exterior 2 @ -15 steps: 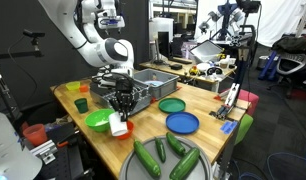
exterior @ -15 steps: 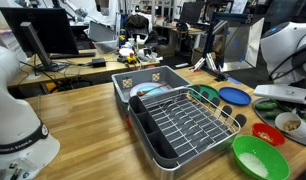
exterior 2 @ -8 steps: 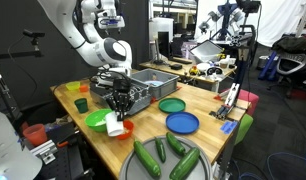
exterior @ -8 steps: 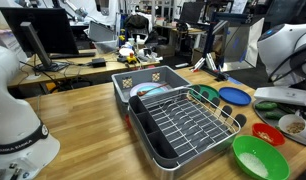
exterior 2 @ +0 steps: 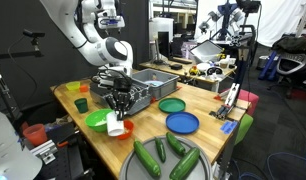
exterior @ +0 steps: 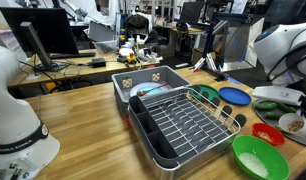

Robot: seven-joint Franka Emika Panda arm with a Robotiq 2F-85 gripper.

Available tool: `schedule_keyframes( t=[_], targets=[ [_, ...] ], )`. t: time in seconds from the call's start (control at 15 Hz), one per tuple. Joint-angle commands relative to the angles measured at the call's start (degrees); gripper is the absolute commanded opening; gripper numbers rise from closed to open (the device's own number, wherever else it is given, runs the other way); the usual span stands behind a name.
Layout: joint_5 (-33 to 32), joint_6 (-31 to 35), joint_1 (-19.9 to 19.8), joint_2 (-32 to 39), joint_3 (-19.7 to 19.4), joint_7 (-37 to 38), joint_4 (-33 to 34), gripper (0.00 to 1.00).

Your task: Pour the contents in the white mug into the orange bowl

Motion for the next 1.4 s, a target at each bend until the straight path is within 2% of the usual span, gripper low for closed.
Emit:
schedule_keyframes(
  t=[0.0, 0.27, 1.33],
  targets=[
    [-0.7, -3.9, 1.1, 2.8, -0.1, 3.7, 3.0, 0.02],
    [-0.4, -5.1, 1.9, 4.5, -0.3, 4.6, 4.5, 0.02],
    [-0.1, -17.5, 3.1, 12.4, -1.7, 10.1, 13.5, 0.02]
  ],
)
